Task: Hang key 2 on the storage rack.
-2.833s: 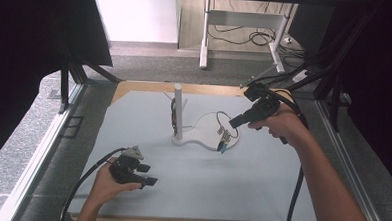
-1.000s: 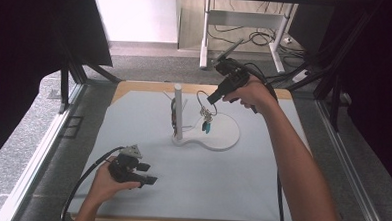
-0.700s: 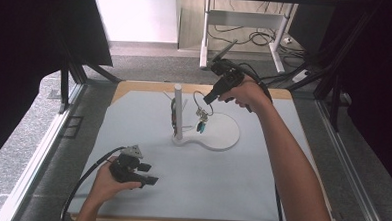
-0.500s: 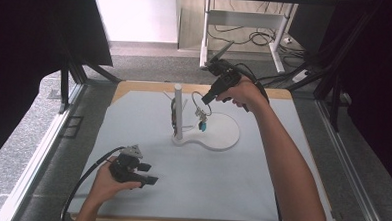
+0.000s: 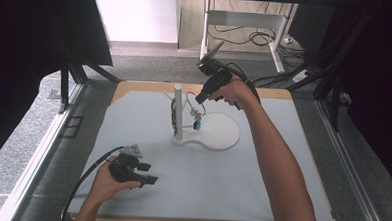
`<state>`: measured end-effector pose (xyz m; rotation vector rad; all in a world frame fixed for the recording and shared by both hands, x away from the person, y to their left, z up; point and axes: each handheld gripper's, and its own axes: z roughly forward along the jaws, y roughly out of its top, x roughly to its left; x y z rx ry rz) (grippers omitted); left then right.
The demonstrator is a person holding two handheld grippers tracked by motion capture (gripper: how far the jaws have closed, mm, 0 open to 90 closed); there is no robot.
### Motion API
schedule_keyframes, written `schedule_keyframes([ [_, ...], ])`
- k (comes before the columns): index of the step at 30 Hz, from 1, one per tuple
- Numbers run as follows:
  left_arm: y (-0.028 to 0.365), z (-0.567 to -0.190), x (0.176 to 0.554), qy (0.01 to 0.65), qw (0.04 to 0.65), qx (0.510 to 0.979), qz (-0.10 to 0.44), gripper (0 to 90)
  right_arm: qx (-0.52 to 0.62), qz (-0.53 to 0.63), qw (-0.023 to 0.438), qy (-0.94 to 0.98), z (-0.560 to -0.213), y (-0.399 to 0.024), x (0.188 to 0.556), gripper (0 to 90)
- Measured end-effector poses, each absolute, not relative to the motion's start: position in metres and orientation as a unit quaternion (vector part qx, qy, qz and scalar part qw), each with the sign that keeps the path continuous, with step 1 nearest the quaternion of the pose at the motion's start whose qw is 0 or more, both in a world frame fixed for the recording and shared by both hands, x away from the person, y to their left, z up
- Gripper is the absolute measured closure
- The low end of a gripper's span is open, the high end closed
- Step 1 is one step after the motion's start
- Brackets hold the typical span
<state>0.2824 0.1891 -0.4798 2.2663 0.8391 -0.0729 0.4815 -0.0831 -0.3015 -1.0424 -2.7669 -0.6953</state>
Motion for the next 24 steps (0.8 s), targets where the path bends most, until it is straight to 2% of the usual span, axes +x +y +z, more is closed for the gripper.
schedule_keyframes([
  [24, 0.189, -0.48, 0.282, 0.327, 0.355, 0.875, -0.027, 39.2, -0.335, -0.222, 0.068, -0.913, -0.325, -0.065, 0.479, 86.7],
])
